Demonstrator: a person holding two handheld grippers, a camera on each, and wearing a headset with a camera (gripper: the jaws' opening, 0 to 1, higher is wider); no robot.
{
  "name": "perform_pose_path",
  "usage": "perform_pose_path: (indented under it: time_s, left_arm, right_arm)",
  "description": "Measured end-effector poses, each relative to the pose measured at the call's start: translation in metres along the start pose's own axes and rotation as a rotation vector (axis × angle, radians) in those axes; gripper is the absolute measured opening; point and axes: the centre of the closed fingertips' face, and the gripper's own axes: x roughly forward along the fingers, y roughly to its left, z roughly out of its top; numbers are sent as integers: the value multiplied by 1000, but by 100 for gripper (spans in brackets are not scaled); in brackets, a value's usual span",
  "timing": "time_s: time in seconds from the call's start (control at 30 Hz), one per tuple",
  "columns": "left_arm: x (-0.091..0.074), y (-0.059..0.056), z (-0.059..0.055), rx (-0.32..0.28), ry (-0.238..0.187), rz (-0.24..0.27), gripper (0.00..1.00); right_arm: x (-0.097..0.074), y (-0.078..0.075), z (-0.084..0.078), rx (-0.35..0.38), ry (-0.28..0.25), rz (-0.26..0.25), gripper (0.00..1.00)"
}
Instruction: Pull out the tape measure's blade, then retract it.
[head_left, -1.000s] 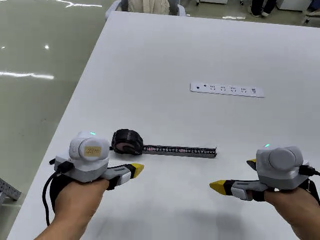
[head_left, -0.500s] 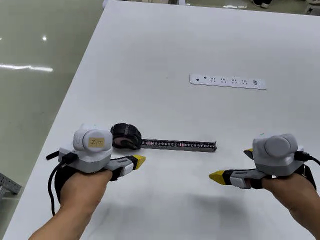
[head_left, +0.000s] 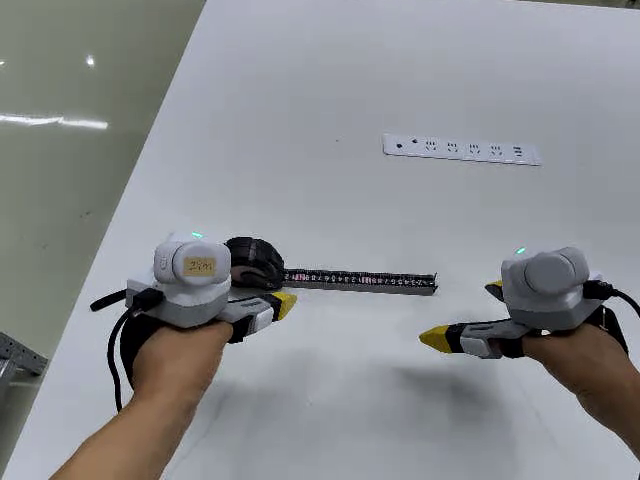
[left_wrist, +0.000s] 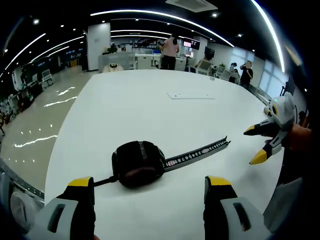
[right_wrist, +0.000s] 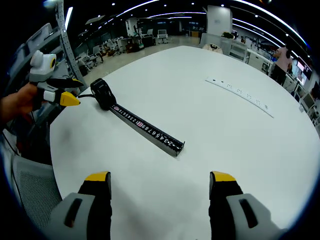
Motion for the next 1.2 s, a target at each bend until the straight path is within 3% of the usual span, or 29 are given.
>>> perform_pose_path:
  time_s: [1.2]
  left_arm:
    - [31,8,10,-107,-10,58,84]
  right_arm:
    - [38,-14,2,-141,79,93,78]
